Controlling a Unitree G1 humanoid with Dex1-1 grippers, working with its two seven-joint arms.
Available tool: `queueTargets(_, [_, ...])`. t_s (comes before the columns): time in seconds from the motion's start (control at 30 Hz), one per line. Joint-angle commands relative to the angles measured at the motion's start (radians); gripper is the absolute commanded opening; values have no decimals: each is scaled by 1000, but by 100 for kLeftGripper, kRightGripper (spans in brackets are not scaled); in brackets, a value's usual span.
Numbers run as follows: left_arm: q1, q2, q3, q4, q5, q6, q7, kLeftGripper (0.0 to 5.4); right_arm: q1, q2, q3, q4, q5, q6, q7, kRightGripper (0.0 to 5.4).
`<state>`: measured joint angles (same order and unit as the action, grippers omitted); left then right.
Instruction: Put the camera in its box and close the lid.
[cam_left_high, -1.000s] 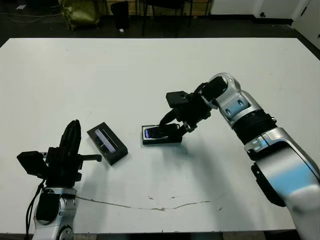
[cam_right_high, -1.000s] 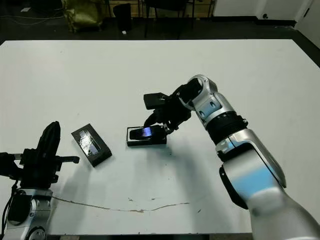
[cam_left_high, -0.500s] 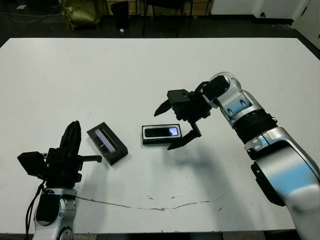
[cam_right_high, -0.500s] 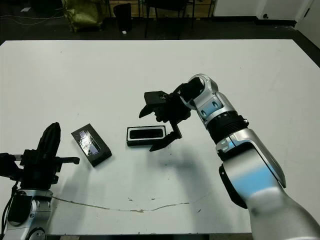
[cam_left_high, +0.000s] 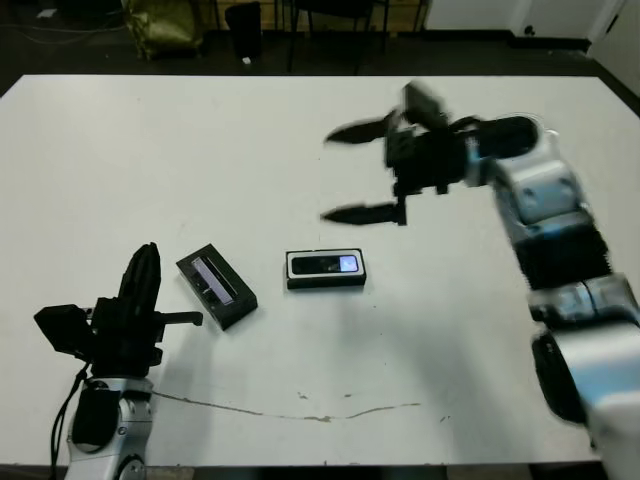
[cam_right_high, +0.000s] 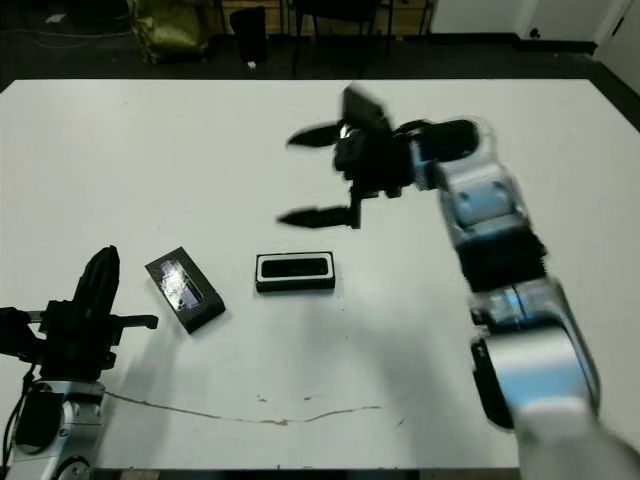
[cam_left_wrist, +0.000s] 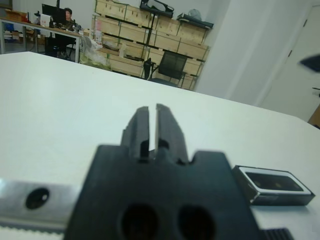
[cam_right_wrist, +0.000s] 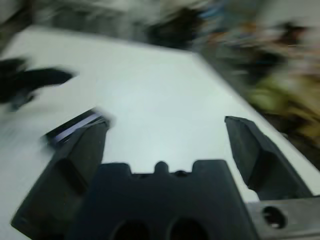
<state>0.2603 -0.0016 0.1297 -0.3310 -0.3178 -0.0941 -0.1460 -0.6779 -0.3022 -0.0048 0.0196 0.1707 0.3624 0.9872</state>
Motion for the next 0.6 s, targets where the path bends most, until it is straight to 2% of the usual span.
queueTargets(0.03, [-5,44,22,10,24,3,-11,0,220,45,-96,-207,51,59,-194,456])
queueTargets(0.13, [-35,109,42,-12,46,28,-29,0,397,70,-131,-306,89,51,-292,388])
queueTargets(0.2, [-77,173,56,17,67,-21,-85,0,507,88,-139,-344,104,26,-343,342])
queueTargets(0.33, [-167,282,69,50,76,-30,-171,0,667,166,-144,-311,128,-85,-430,251])
queueTargets(0.43, [-212,335,64,46,77,16,-204,0,743,197,-128,-314,118,-114,-499,186])
queueTargets(0.6, [-256,452,42,0,91,147,-278,0,791,194,-114,-266,136,-182,-505,71])
